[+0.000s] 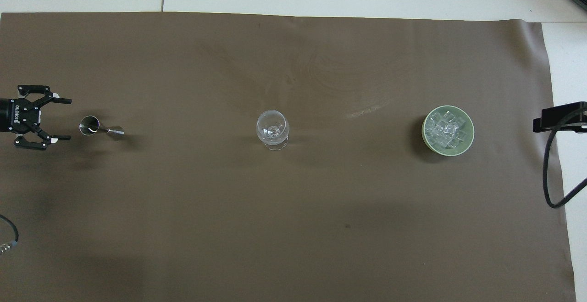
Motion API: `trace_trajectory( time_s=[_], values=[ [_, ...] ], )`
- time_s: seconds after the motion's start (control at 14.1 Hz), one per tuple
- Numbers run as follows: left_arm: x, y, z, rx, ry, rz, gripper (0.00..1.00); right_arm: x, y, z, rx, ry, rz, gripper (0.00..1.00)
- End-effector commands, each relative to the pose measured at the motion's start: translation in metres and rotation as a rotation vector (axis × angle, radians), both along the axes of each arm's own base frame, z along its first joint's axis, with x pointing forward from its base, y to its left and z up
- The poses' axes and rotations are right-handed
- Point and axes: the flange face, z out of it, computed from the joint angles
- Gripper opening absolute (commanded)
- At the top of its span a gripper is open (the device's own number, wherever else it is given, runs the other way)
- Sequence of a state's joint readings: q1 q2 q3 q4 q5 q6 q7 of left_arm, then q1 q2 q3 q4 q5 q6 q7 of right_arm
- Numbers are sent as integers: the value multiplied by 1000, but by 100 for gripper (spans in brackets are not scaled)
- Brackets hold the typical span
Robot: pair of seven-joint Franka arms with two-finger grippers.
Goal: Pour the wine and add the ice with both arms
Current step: 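Reach the left gripper to the silver jigger and grasp it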
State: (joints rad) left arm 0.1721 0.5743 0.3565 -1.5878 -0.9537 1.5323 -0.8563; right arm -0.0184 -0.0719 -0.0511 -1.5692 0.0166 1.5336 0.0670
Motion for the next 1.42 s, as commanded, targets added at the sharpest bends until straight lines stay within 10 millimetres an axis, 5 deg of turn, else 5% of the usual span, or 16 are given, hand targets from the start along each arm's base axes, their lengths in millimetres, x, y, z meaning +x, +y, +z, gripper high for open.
trace_trajectory(
  time_s=[0.0, 0.43, 1.35],
  values=[
    [-30, -7, -12, -57, 18, 94, 100, -7, 1, 2, 8, 3, 21, 100],
    [-75, -26, -46, -155, -86, 138, 100, -7, 1, 2, 8, 3, 21, 100],
    [-89, -47, -70, -247, -127, 311, 100, -7, 1, 2, 8, 3, 21, 100]
  ],
)
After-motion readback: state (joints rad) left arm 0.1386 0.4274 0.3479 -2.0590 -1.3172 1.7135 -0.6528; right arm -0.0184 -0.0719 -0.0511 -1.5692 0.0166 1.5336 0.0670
